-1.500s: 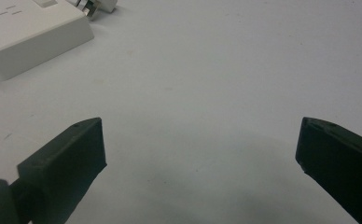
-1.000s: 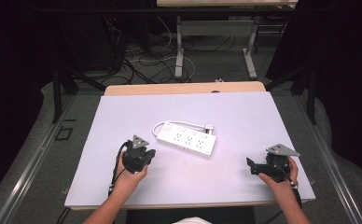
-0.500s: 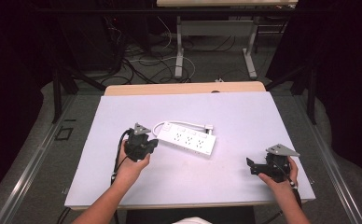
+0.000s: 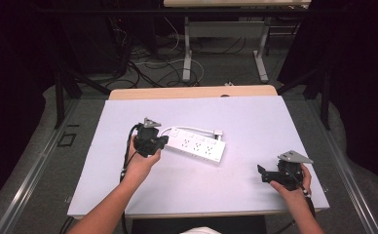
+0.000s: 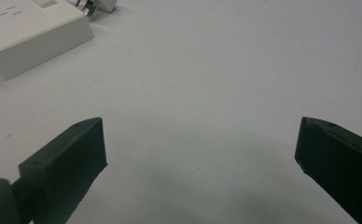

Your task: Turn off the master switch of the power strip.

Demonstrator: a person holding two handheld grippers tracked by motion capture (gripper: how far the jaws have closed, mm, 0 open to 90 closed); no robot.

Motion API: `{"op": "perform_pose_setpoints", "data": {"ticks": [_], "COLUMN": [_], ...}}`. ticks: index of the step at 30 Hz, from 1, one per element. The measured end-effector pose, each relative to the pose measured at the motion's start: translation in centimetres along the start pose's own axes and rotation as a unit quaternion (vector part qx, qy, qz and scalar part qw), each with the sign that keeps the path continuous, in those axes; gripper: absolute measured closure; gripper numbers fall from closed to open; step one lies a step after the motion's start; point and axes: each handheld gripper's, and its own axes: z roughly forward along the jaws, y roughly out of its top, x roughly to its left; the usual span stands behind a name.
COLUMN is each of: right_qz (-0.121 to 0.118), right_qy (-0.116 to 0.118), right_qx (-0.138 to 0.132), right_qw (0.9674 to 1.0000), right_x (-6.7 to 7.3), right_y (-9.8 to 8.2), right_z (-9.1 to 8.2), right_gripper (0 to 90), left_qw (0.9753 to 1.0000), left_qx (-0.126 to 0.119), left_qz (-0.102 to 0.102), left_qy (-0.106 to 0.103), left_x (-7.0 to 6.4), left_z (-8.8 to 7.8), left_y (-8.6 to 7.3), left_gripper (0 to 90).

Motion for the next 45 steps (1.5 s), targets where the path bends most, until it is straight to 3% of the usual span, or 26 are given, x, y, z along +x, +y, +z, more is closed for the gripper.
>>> {"op": "perform_pose_setpoints", "data": {"ticks": [3, 11, 21, 29, 45], "right_qz": [0.002, -0.001, 0.002, 0.001, 0.000], "right_qy": [0.000, 0.000, 0.001, 0.001, 0.001], "right_qx": [0.001, 0.000, 0.001, 0.002, 0.003], "right_qw": [1.0000, 1.0000, 1.0000, 1.0000, 1.0000], "right_x": [0.0, 0.0, 0.1, 0.0, 0.0], "right_y": [0.0, 0.0, 0.0, 0.0, 0.0], "right_z": [0.0, 0.1, 0.1, 0.1, 0.1], "right_gripper": [1.5, 1.6, 1.6, 1.6, 1.9], "left_qw": [1.0000, 1.0000, 0.9999, 0.9995, 0.9978], "left_qx": [-0.003, 0.004, 0.010, 0.016, 0.026], "left_qz": [-0.009, 0.001, -0.006, -0.009, -0.041], "left_qy": [-0.003, 0.005, 0.009, 0.024, 0.046], "left_x": [0.0, -0.1, -0.3, -0.1, 1.3], "left_z": [0.1, 0.7, 1.9, 3.1, 5.4], "left_y": [0.7, 2.4, 3.8, 4.6, 5.2], "left_gripper": [90.0, 90.0, 90.0, 90.0, 90.0]}}
